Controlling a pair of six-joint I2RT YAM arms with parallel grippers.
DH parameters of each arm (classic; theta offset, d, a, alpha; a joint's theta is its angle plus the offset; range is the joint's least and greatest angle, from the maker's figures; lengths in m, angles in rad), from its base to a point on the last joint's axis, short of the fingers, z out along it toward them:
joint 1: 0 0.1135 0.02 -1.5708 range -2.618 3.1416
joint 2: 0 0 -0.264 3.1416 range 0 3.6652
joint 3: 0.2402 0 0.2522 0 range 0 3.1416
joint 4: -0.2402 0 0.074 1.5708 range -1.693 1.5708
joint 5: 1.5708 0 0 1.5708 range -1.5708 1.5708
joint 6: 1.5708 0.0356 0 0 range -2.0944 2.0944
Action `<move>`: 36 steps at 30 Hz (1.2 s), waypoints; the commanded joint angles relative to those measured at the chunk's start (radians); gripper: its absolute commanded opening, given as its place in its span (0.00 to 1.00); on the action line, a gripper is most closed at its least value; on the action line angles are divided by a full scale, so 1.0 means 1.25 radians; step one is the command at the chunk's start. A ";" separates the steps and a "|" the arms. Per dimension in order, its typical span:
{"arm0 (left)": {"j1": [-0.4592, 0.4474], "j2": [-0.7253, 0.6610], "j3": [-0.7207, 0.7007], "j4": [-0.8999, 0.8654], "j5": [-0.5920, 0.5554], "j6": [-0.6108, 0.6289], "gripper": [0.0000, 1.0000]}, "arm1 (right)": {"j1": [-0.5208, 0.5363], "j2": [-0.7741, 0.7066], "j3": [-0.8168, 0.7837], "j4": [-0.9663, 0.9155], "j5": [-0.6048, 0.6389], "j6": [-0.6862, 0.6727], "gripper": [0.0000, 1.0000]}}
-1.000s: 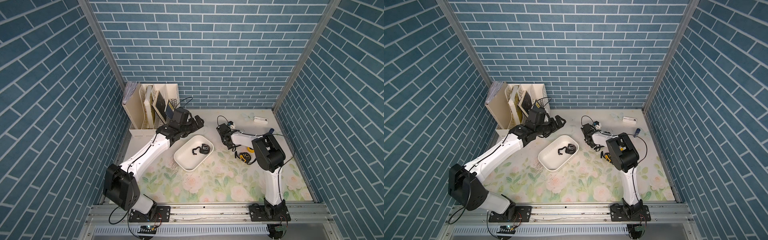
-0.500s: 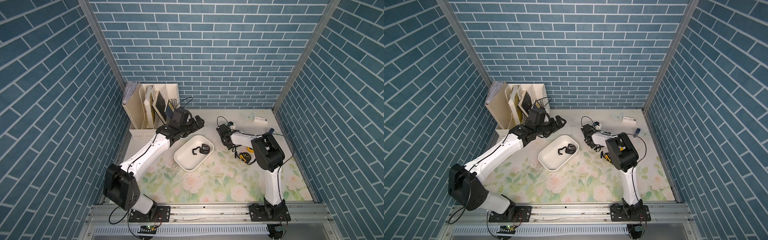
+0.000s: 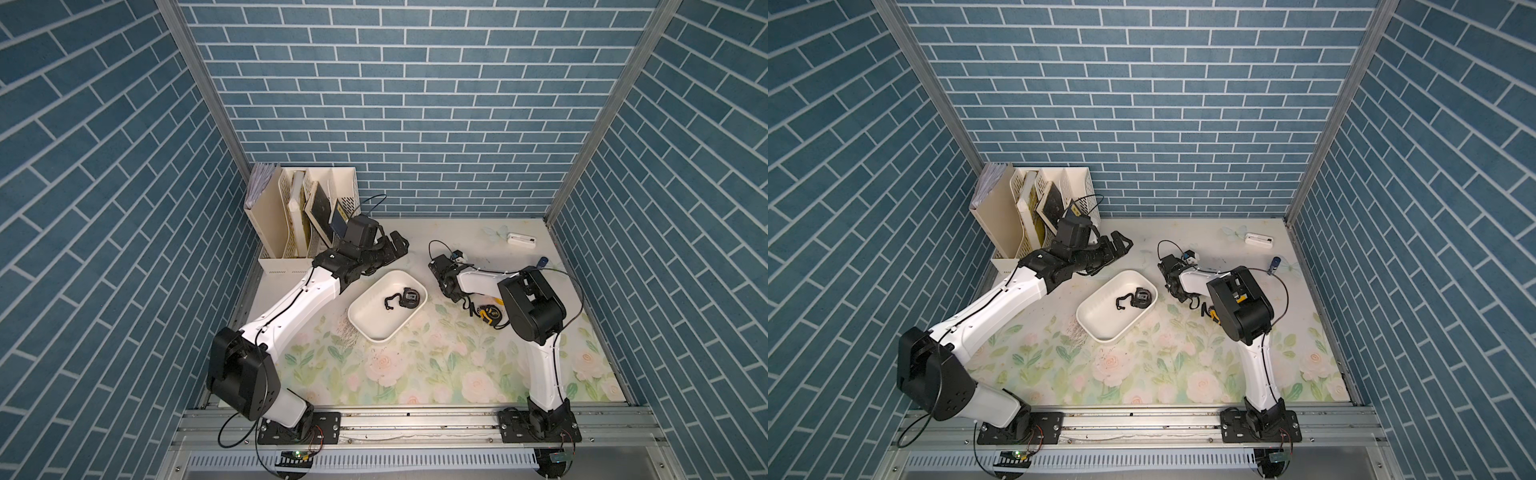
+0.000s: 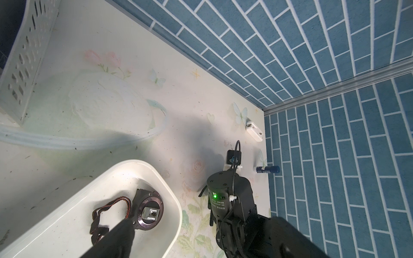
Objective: Take the tape measure out of the storage box
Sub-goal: Place the tape measure at the center of the board, then pick up the tape measure from the storage box.
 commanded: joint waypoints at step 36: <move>-0.056 0.146 -0.049 -0.125 -0.075 0.093 1.00 | 0.048 -0.392 -0.130 0.085 -0.213 0.015 0.76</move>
